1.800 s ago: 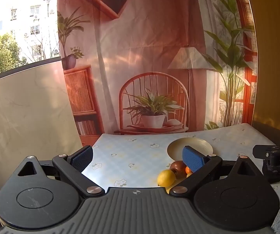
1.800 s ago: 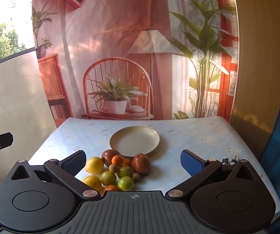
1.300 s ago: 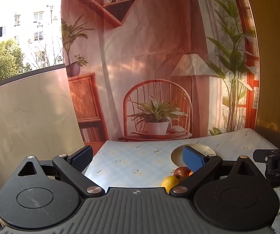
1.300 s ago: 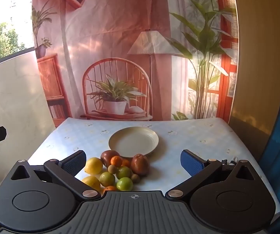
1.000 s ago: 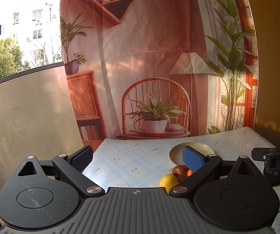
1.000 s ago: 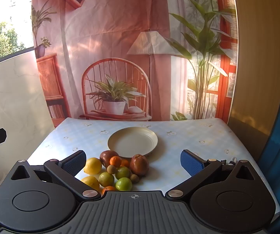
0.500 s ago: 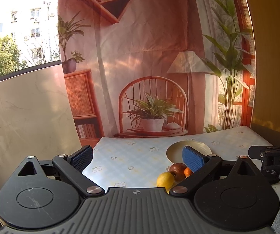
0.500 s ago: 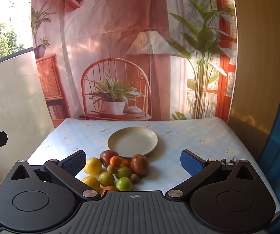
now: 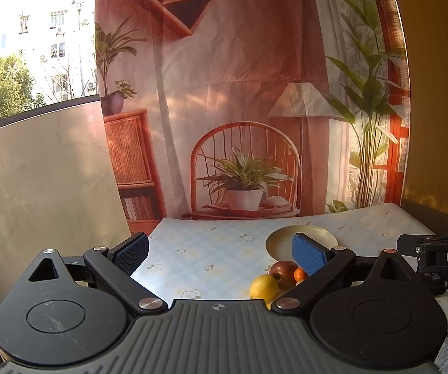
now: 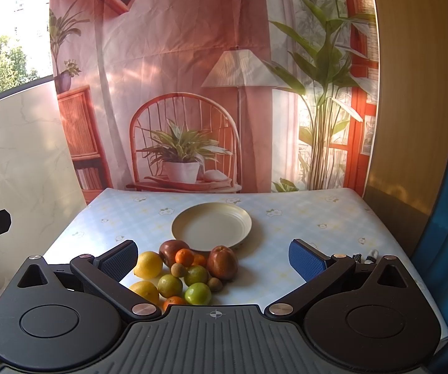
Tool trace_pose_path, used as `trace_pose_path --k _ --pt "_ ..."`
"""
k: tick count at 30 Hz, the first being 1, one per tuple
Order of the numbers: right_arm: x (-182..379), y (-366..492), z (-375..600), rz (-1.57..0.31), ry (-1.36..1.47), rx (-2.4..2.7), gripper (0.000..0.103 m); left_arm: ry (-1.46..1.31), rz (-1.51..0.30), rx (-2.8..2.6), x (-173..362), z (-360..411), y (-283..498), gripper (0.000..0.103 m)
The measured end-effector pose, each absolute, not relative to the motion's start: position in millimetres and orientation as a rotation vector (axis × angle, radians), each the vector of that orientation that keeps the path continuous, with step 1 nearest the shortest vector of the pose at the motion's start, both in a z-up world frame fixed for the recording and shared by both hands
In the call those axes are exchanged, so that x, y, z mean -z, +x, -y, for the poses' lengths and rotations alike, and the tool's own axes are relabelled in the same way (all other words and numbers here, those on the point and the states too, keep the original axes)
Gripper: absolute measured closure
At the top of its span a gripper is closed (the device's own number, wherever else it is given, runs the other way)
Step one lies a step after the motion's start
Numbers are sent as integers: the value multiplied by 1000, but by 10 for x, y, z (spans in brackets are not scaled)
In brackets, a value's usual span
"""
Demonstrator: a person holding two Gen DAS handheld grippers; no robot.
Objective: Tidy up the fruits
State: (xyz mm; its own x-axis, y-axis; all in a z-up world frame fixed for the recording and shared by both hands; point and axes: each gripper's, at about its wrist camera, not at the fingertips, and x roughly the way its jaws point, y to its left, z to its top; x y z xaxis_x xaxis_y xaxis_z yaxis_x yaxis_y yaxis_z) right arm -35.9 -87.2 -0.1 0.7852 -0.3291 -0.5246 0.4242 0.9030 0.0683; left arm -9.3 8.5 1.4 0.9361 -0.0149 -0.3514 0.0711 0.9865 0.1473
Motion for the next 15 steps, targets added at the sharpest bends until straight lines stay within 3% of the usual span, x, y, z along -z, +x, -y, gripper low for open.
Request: trace_pose_path --k 15 --pt "-8 -352 874 -528 185 412 0 146 -369 16 -26 -70 -63 3"
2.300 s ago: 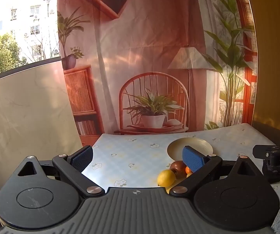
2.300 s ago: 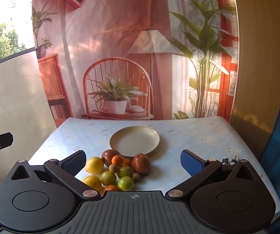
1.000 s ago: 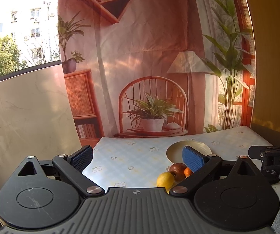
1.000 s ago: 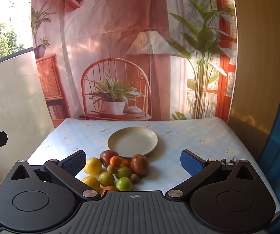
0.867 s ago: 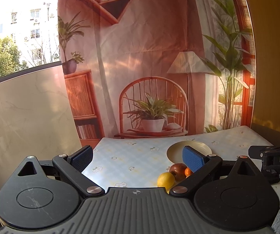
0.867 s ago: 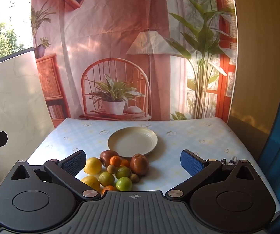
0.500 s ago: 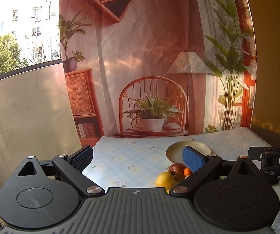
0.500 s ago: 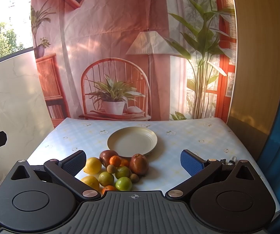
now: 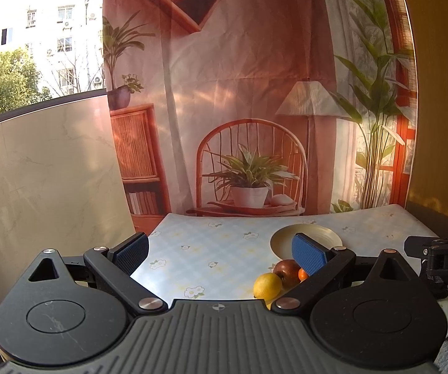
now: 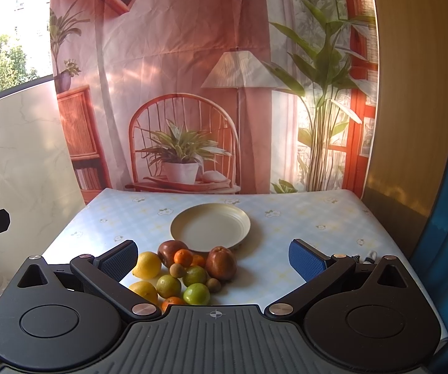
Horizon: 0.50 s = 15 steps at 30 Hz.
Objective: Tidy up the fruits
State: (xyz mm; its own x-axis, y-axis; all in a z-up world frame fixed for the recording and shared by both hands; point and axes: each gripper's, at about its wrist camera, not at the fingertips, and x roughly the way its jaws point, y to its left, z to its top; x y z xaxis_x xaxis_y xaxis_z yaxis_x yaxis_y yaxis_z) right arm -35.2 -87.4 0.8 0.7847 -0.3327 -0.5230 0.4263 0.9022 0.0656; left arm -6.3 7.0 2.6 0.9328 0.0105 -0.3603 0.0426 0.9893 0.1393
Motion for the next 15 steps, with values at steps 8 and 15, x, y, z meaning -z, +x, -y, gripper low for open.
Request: trace_pose_path --k 8,15 --pt "-4 -345 859 -527 182 411 0 151 -371 17 -17 -74 -69 3" --pt "-9 -342 861 -528 181 412 0 149 -372 22 -12 -80 -65 3"
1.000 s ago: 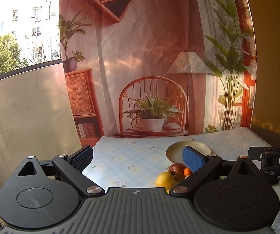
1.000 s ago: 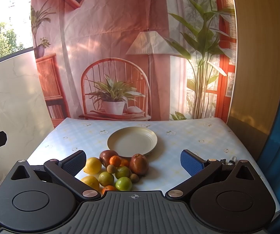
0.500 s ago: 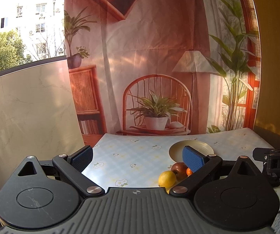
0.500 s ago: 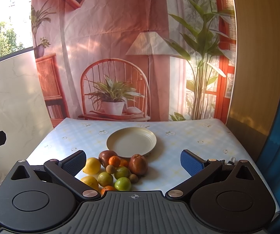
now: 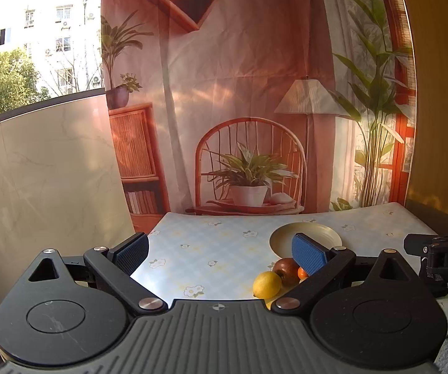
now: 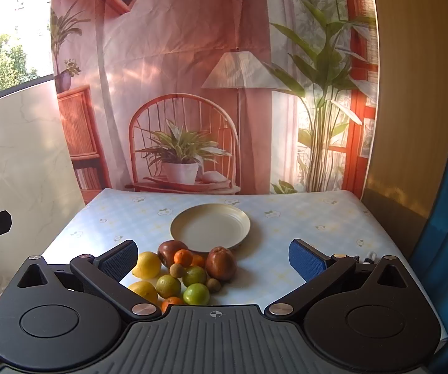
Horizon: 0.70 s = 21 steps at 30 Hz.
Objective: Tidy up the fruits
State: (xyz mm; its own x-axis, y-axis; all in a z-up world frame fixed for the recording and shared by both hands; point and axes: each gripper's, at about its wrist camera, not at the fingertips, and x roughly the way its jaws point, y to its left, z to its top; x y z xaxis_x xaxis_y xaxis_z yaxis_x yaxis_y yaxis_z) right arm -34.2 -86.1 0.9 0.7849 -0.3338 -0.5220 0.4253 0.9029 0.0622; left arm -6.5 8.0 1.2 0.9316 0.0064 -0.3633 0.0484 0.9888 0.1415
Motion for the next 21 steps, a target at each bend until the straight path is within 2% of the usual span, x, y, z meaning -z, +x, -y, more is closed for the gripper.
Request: trace_pose_path --k 11,21 --pt "94 -336 978 -537 217 386 0 148 -407 45 75 -77 51 3" --pt "365 65 1404 -528 228 392 0 156 -462 120 276 -166 697 4"
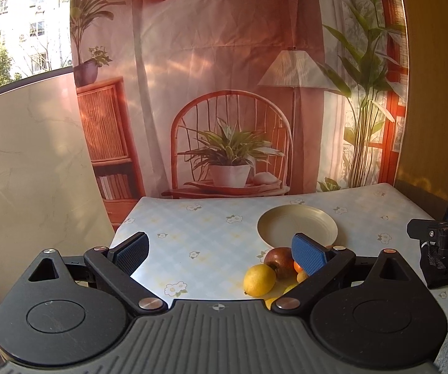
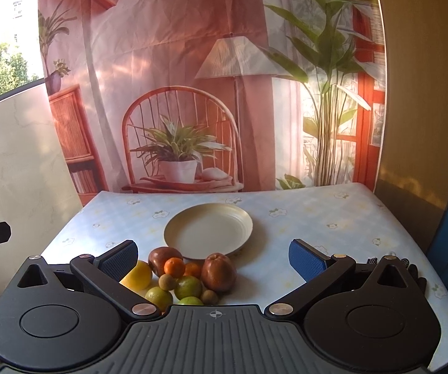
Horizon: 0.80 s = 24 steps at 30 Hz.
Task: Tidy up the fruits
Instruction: 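Move both tools forward toward the fruit pile beside the cream plate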
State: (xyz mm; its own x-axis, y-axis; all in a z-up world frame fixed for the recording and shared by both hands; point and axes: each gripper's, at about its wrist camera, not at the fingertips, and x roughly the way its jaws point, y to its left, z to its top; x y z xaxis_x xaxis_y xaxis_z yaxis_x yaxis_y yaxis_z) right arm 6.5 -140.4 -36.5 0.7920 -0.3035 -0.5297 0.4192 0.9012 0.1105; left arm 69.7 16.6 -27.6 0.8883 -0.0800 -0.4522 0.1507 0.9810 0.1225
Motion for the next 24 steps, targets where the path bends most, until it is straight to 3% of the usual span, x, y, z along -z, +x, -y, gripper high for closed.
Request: trace_pose_path --k 24 --pt "929 1355 1929 -608 182 307 0 53 -527 61 589 -262 1965 4"
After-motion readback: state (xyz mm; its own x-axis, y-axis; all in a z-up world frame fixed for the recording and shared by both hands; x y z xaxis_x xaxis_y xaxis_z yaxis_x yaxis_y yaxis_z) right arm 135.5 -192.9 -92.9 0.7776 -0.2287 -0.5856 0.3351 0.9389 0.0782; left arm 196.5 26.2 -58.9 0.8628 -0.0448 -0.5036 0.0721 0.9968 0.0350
